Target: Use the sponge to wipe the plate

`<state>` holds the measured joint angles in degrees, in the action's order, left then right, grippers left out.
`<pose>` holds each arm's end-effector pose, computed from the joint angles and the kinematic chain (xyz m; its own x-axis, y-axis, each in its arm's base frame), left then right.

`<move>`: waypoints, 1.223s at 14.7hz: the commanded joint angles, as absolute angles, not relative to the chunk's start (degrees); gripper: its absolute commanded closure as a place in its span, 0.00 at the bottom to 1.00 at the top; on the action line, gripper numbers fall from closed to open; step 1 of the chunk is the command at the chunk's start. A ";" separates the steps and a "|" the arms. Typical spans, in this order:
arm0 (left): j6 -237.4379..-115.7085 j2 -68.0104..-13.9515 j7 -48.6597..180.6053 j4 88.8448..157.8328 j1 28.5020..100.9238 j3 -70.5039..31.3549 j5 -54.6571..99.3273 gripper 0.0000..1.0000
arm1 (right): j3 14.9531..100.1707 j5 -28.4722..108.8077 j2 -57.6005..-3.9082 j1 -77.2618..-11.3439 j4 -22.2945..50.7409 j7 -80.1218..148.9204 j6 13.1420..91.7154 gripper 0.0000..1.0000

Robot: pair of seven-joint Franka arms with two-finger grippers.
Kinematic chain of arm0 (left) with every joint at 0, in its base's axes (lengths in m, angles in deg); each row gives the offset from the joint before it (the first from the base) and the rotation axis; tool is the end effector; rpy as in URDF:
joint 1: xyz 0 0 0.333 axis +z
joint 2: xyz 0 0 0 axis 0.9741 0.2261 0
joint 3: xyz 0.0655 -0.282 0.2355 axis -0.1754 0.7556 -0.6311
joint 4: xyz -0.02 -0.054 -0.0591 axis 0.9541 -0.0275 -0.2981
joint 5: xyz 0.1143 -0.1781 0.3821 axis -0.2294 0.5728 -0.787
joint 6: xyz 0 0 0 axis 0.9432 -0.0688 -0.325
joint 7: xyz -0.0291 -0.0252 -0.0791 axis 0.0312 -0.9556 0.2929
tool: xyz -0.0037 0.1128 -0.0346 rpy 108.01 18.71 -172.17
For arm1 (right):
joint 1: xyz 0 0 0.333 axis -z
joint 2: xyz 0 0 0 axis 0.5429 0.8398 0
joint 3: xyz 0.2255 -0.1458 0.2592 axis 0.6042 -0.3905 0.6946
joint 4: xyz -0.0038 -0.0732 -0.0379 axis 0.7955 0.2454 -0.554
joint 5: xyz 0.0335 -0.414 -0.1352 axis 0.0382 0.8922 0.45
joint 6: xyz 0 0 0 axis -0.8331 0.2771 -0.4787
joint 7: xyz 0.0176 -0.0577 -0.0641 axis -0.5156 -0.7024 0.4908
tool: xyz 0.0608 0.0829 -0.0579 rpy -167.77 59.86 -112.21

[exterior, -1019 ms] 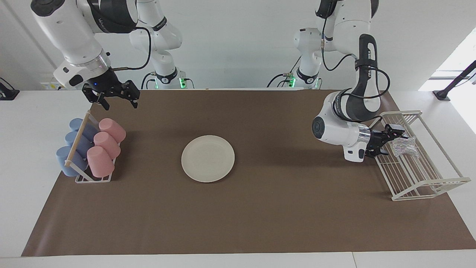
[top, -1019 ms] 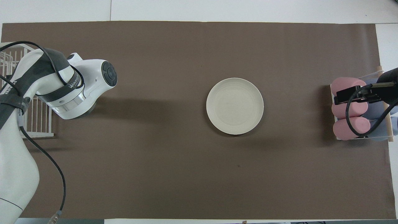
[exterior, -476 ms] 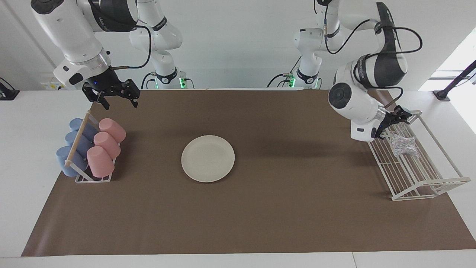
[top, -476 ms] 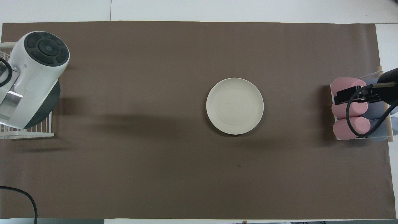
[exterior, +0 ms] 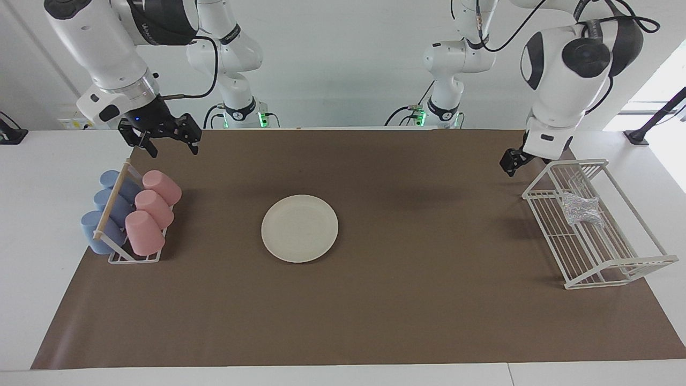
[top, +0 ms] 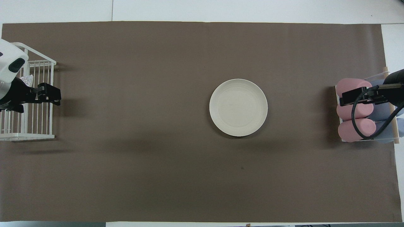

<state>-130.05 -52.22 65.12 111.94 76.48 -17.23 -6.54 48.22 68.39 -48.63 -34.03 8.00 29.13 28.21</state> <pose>0.5850 -0.0528 0.6172 0.9867 0.1504 -0.0624 0.1450 -0.9859 -0.0838 0.5842 -0.0061 0.6368 0.9992 0.0297 -0.0262 0.0285 -0.9986 -0.0441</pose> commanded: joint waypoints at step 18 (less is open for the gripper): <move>-126.52 -52.62 62.04 108.45 73.94 -16.19 -1.92 0.00 | 48.43 69.44 -49.35 -33.76 7.41 30.18 26.77 0.00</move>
